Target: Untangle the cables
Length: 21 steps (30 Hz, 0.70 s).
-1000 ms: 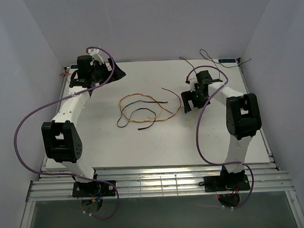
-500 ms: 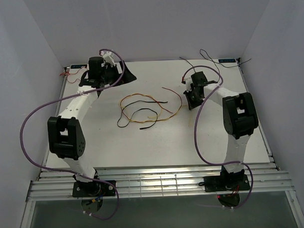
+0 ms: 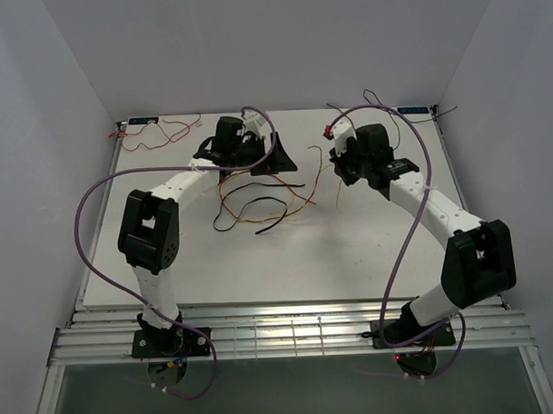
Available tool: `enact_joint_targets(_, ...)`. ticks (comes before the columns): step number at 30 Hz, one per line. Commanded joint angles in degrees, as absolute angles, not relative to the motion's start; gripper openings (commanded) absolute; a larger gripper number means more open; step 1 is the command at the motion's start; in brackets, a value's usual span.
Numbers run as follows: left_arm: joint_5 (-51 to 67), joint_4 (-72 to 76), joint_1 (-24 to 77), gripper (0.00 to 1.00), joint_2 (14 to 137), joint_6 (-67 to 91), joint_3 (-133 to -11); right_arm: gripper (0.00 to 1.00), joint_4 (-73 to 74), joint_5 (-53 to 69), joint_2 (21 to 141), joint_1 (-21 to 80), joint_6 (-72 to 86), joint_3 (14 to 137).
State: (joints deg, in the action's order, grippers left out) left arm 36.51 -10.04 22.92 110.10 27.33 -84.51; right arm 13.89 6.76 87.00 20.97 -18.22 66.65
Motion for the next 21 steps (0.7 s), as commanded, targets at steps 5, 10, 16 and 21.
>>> enact_joint_targets(5,40.4,5.7,26.2,0.98,108.4,37.4,-82.4,0.08,11.0,6.6,84.0,24.9,-23.7,65.2)
enact_joint_targets(10,32.8,6.7,28.7,0.98,107.2,39.3,-81.1,0.08,9.8,6.0,82.9,26.9,-23.8,65.0)
enact_joint_targets(16,27.0,4.8,30.9,0.98,107.2,39.9,-80.7,0.08,8.7,6.5,80.8,28.5,-23.1,64.6)
enact_joint_targets(21,22.5,4.7,32.3,0.61,106.5,40.2,-80.6,0.08,7.9,8.3,77.8,29.3,-22.8,63.4)
